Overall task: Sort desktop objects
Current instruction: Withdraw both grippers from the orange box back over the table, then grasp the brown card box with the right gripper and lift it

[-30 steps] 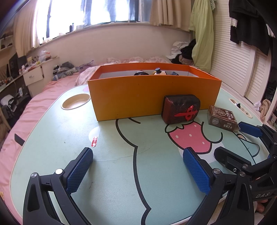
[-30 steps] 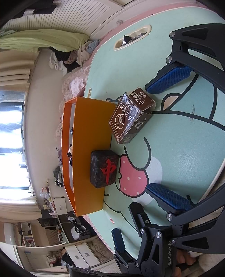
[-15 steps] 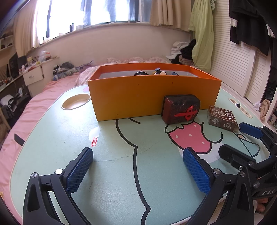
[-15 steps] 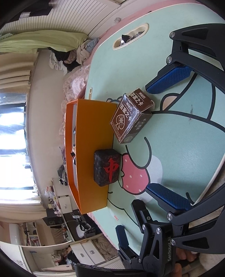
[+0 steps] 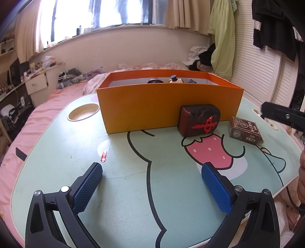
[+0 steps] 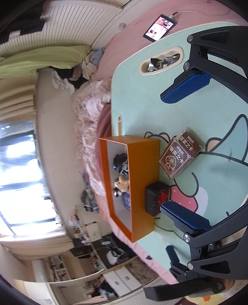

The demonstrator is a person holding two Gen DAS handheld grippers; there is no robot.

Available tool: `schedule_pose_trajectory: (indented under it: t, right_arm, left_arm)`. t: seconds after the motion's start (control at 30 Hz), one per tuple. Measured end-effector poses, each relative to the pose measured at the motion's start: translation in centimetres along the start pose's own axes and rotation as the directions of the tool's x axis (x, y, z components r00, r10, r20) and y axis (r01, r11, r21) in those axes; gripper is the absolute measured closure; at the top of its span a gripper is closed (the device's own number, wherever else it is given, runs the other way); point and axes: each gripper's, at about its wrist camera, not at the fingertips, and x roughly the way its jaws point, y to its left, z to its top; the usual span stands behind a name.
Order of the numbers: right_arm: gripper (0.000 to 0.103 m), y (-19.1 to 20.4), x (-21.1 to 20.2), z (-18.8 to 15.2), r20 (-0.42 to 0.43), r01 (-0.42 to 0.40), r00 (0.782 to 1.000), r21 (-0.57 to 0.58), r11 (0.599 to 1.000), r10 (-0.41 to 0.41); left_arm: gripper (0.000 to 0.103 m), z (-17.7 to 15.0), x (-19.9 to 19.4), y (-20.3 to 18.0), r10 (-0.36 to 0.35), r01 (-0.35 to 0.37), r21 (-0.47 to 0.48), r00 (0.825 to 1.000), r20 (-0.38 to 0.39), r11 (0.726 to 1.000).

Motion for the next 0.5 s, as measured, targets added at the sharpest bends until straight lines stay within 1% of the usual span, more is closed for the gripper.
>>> schedule_pose_trajectory:
  t: [0.1, 0.2, 0.23, 0.3, 0.33, 0.37, 0.4, 0.43, 0.47, 0.5]
  right_arm:
    - [0.001, -0.1, 2.2, 0.3, -0.100, 0.015, 0.995, -0.006, 1.000, -0.015]
    - [0.001, -0.2, 4.5, 0.0, -0.197, 0.045, 0.980, 0.014, 0.999, -0.041]
    - [0.002, -0.3, 4.8, -0.1, -0.218, 0.050, 0.975, 0.016, 0.999, -0.045]
    - [0.006, -0.3, 4.6, -0.4, -0.223, 0.046, 0.974, 0.009, 0.999, -0.043]
    - [0.012, -0.2, 4.6, -0.5, -0.223, 0.046, 0.974, -0.002, 0.999, -0.046]
    - [0.021, -0.1, 4.5, -0.6, -0.219, 0.054, 0.974, -0.020, 0.998, -0.057]
    - [0.028, 0.2, 4.5, -0.7, -0.212, 0.063, 0.975, -0.045, 0.997, -0.071]
    - [0.043, 0.7, 4.4, -1.0, -0.200, 0.073, 0.976, -0.079, 0.994, -0.088]
    - [0.052, 1.1, 4.2, -1.2, -0.188, 0.081, 0.977, -0.110, 0.991, -0.101]
    - [0.055, 1.6, 4.0, -1.5, -0.175, 0.069, 0.980, -0.135, 0.988, -0.092]
  left_arm:
    - [0.000, 0.0, 0.0, 0.0, 0.000, 0.000, 0.000, 1.000, 0.000, 1.000]
    - [0.000, 0.0, 0.0, 0.0, 0.001, -0.001, 0.001, 1.000, -0.001, 1.000]
    - [0.000, 0.1, 0.0, -0.2, 0.002, -0.002, 0.003, 1.000, 0.000, 1.000]
    - [0.000, 0.2, 0.1, -0.3, 0.001, -0.001, 0.002, 1.000, 0.000, 1.000]
    - [0.000, 0.2, 0.1, -0.3, 0.002, -0.002, 0.002, 1.000, 0.001, 1.000]
    - [0.000, 0.2, 0.1, -0.3, 0.002, -0.002, 0.003, 1.000, 0.001, 1.000]
    - [0.000, 0.2, 0.0, -0.4, 0.003, -0.003, 0.003, 1.000, 0.001, 1.000]
    - [0.000, 0.3, 0.0, -0.4, 0.001, -0.001, 0.003, 1.000, 0.001, 1.000]
    - [0.000, 0.3, 0.0, -0.4, 0.001, -0.001, 0.003, 1.000, 0.001, 1.000]
    - [0.000, 0.3, 0.0, -0.4, 0.001, -0.001, 0.003, 1.000, 0.000, 1.000]
